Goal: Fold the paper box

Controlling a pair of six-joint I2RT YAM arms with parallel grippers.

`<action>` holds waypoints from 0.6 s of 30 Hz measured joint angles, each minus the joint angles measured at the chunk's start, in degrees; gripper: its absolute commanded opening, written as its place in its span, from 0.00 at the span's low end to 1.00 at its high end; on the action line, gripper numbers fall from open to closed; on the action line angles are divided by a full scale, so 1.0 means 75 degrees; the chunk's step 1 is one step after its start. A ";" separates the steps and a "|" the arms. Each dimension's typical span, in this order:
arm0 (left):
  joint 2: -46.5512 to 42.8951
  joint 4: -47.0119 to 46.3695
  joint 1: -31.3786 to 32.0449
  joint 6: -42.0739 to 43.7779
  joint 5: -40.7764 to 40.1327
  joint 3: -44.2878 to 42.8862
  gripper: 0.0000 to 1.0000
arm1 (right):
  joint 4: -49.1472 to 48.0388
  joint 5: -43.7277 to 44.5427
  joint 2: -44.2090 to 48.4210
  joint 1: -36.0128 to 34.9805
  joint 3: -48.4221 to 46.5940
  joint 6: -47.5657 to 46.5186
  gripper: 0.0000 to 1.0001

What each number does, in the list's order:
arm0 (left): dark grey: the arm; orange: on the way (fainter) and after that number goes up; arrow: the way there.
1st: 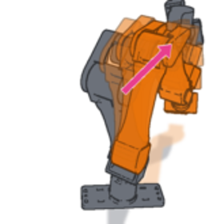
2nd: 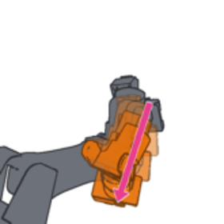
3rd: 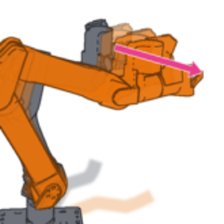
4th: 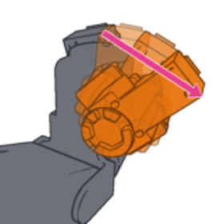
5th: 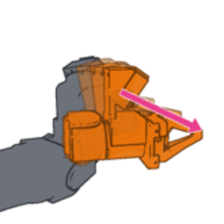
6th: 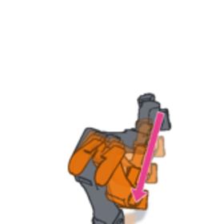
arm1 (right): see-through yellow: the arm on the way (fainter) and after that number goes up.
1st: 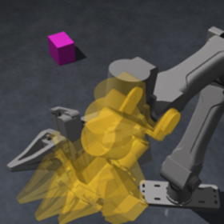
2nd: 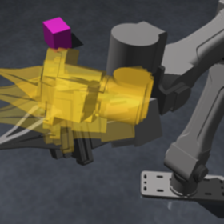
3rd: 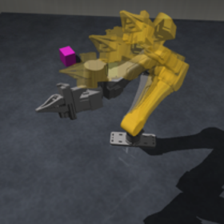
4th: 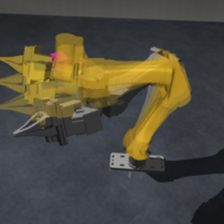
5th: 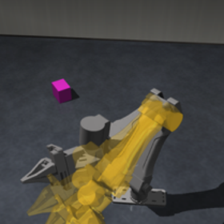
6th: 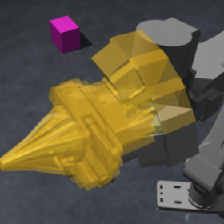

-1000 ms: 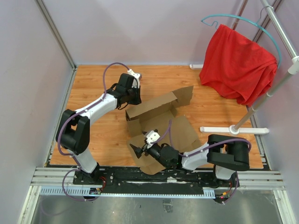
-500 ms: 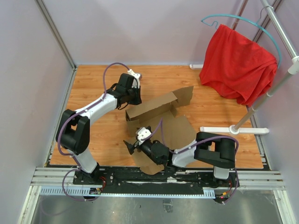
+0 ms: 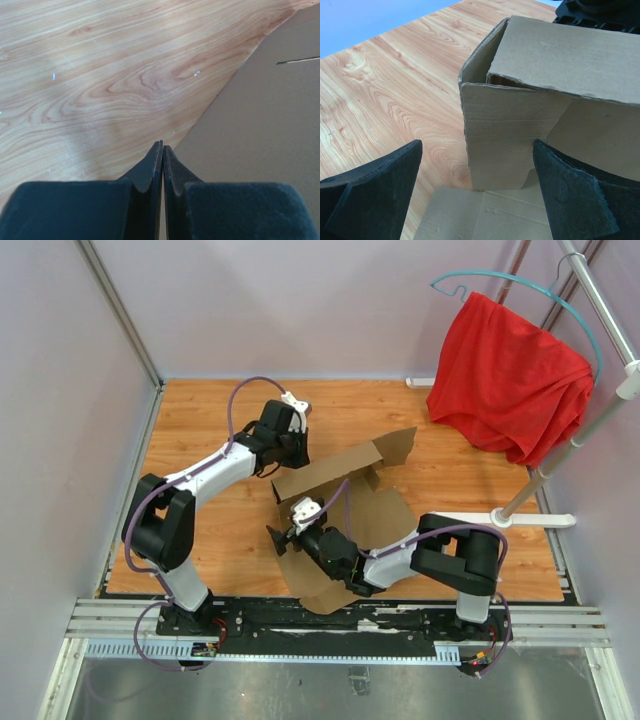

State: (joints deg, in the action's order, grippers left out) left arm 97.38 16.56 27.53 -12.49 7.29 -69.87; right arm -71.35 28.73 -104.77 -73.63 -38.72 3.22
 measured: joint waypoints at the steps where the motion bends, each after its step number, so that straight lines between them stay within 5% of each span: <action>1: 0.0009 0.0000 0.0029 0.0000 0.0023 0.0000 0.07 | 0.0003 0.0000 -0.0058 0.0003 -0.0038 0.0006 0.92; 18: 0.0149 0.0000 0.0119 -0.0055 0.0198 -0.0041 0.07 | -0.1125 -0.0105 -0.1545 0.0592 -0.0472 0.0009 0.50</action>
State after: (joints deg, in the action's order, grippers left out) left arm 98.50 16.56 28.42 -12.91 8.78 -70.17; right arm -79.79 27.94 -116.36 -69.19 -42.26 3.29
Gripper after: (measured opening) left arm 0.071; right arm 0.563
